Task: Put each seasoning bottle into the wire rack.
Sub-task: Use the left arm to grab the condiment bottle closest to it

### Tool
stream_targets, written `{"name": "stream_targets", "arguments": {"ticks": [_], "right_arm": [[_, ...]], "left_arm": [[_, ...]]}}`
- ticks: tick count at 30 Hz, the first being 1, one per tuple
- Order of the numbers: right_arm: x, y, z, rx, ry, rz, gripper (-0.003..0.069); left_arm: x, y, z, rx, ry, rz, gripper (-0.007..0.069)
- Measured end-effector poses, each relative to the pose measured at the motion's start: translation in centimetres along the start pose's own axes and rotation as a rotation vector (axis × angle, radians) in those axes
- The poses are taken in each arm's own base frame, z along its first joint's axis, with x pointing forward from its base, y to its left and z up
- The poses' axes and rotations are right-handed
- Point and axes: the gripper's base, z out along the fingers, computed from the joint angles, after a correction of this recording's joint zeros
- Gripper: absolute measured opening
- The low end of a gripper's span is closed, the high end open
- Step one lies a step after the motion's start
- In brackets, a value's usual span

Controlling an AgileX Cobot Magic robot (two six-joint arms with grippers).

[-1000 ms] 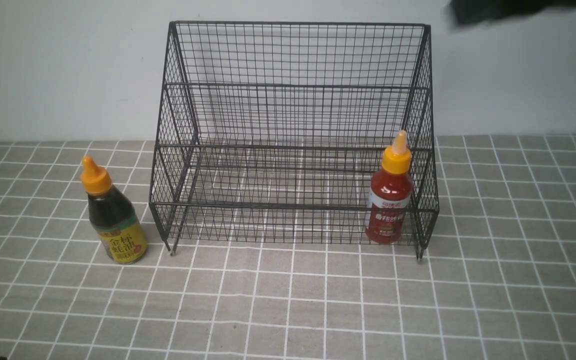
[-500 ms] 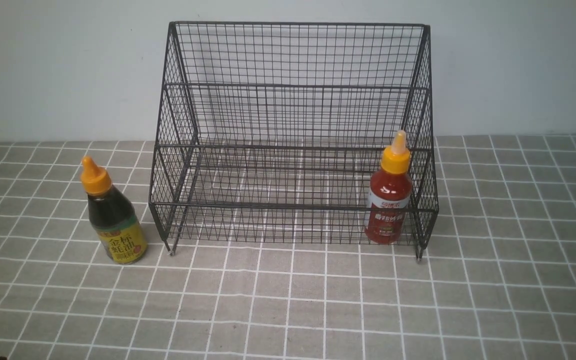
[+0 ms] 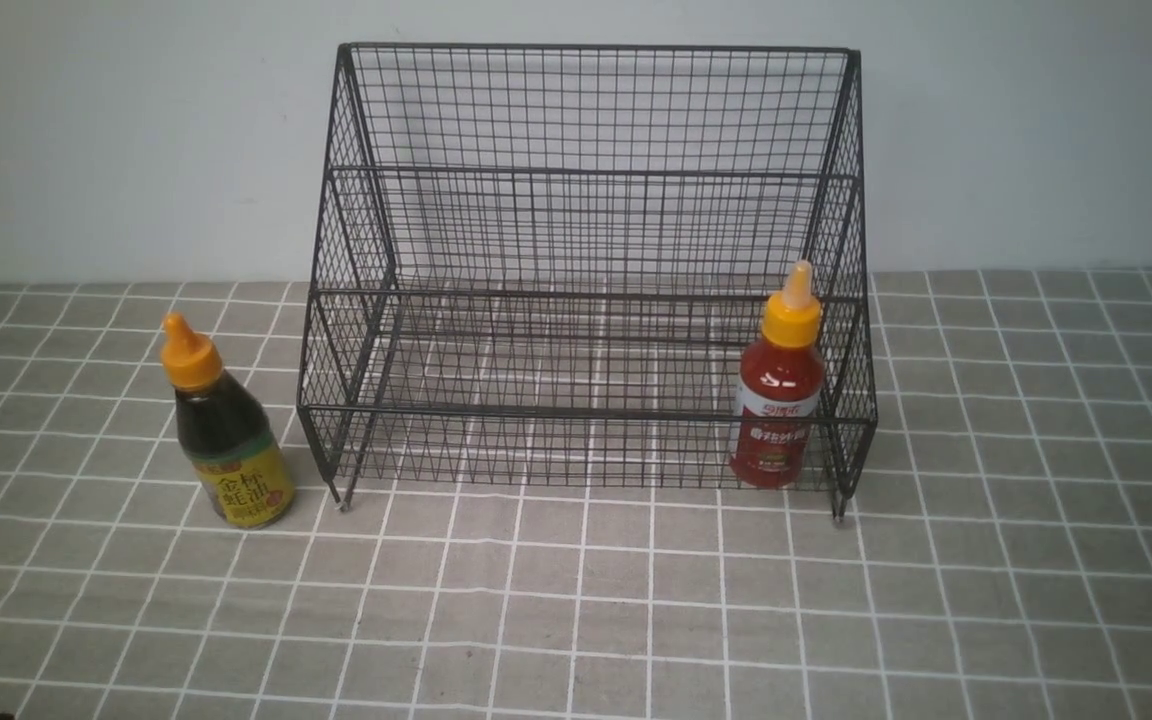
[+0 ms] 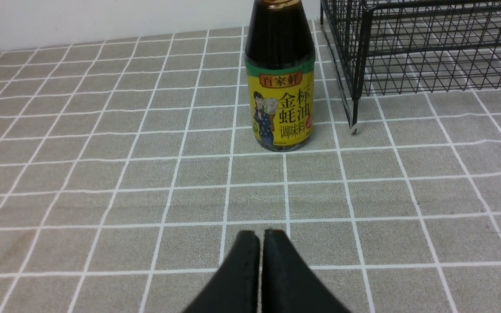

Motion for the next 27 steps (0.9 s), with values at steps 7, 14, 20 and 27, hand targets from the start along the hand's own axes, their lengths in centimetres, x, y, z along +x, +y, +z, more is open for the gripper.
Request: {"name": "stream_targets", "arguments": {"ticks": [7, 14, 20, 27], "right_arm": [[2.4, -0.9, 0.8, 0.035, 0.063, -0.133, -0.0012], [7.5, -3.2, 1.7, 0.231, 0.201, -0.226, -0.0012], [13.9, -6.2, 1.2, 0.468, 0.377, -0.223, -0.0012], [14.0, -6.8, 1.1, 0.556, 0.333, -0.224, -0.0012]], "left_arm": [[0.0, 0.0, 0.0, 0.0, 0.0, 0.0, -0.0007], [0.0, 0.0, 0.0, 0.0, 0.0, 0.0, -0.0007], [0.0, 0.0, 0.0, 0.0, 0.0, 0.0, -0.0007], [0.0, 0.0, 0.0, 0.0, 0.0, 0.0, -0.0007]]}}
